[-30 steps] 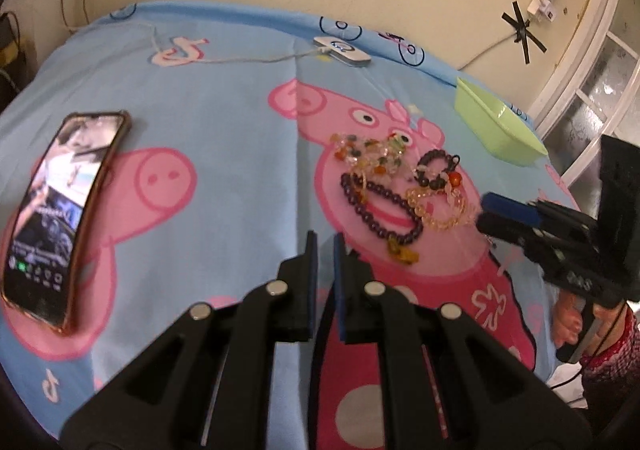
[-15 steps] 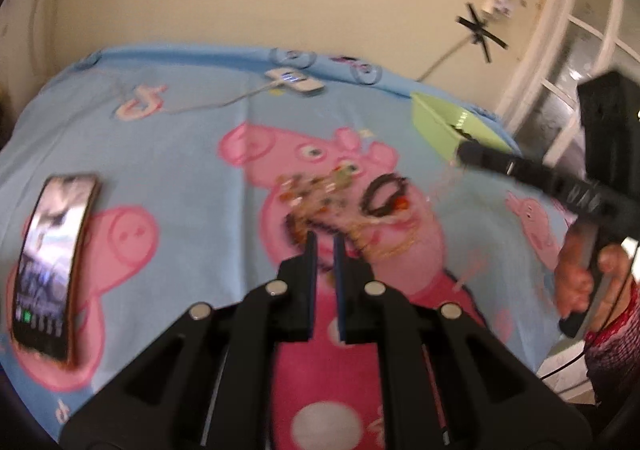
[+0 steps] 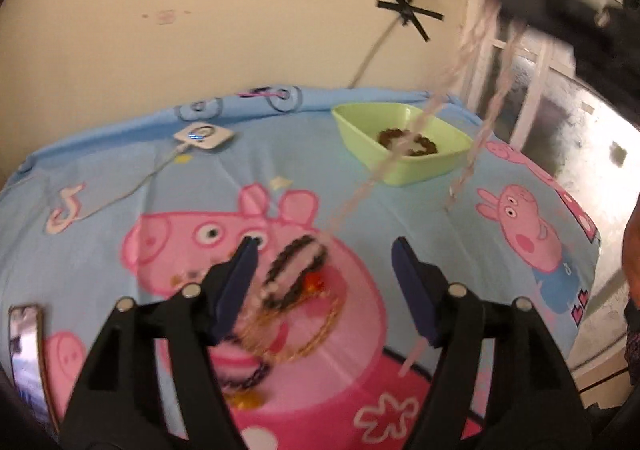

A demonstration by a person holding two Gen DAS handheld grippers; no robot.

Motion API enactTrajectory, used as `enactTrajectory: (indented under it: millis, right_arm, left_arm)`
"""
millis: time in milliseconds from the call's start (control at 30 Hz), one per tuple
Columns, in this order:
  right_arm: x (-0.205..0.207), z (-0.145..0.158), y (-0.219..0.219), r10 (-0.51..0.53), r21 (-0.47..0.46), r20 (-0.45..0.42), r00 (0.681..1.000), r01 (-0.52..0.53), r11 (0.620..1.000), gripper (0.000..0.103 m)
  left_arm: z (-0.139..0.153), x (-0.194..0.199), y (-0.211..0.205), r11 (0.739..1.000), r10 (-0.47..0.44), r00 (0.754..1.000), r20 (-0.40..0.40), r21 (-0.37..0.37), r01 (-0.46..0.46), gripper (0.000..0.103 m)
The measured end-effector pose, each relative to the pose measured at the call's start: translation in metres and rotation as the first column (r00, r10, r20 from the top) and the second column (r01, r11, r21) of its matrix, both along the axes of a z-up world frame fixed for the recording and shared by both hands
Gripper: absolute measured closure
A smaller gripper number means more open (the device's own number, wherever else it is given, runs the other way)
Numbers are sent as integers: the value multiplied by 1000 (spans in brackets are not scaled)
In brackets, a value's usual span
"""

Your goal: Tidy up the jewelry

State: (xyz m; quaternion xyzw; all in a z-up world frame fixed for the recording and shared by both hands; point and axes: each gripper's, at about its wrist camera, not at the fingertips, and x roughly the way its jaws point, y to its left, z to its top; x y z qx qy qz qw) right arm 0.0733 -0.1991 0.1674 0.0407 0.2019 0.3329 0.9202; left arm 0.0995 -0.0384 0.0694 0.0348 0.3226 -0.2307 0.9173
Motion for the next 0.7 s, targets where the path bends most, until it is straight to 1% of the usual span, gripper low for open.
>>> enactTrajectory:
  millis: [33,67,100,133,267,333,500,567,700]
  right_arm:
    - [-1,3,-3,-6,4,9,1000,6,1000,103]
    - [-2,7,-7,-12,11,18,1000,12,1000,103]
    - [-3,12,-13,-21,22,29,999,20,1000,103]
    - [-3,15,-15,-25,30,35,999,24,999,103]
    - [-6,30,-31,-51,56,76,996,47,997,103]
    - [-7,36,-38,-64,67,94,994,58,996,103]
    - [-1,50,-63,-100,92,119,988,89,992,103]
    - [1,54,-72,-115,99,123,986,103,990,103]
    - [14,62,-89,-149,104,126,981,137,985,103]
  left_arm:
    - [0,3,-4,1000,-15,1000,-12,2,15,62]
    - [0,8,-9,999,-39,999,-35,2,39,75]
    - [1,11,-11,999,-50,998,-42,-2,50,83]
    - [4,14,-14,998,-63,997,-45,-3,63,96]
    - [30,19,-24,995,-94,995,-16,-23,93,98]
    - [51,20,-27,992,-111,994,8,-52,112,98]
    - [100,31,-39,978,-162,986,31,-127,164,98]
    - [117,36,-49,974,-177,983,42,-139,182,98]
    - [144,48,-70,969,-196,978,67,-138,204,98]
